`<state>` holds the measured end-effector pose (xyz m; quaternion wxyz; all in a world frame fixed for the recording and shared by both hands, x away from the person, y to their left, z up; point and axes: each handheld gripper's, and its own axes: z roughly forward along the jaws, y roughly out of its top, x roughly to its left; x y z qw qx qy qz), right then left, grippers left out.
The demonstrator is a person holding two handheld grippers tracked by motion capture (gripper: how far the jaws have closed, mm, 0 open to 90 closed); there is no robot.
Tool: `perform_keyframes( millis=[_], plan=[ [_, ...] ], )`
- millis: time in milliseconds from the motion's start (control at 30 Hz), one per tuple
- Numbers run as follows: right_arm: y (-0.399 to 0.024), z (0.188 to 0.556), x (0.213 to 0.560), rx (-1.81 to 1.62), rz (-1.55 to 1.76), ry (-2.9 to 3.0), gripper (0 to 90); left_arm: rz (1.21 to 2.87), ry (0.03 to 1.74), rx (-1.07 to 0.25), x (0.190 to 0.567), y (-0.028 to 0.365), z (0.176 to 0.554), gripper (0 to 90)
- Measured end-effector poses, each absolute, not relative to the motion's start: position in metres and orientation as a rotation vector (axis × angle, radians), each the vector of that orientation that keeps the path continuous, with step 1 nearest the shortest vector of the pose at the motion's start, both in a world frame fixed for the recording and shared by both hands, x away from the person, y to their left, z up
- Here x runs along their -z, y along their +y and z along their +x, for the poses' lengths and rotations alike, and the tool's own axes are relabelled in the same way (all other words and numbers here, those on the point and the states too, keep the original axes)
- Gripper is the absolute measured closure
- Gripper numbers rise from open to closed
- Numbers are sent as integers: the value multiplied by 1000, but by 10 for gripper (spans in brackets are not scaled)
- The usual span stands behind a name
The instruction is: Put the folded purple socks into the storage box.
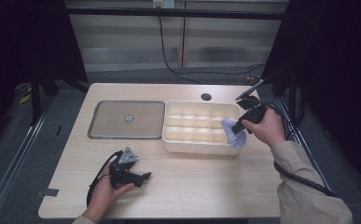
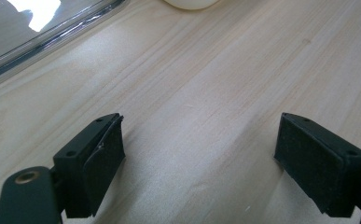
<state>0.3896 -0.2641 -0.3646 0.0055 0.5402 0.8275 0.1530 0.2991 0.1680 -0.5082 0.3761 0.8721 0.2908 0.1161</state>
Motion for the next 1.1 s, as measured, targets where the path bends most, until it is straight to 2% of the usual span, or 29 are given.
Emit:
perform_keyframes(
  millis=[1100],
  plan=[
    [-272,412,381,-446,1730,2563,699,2230,744,-298,508,168,299,149]
  ],
)
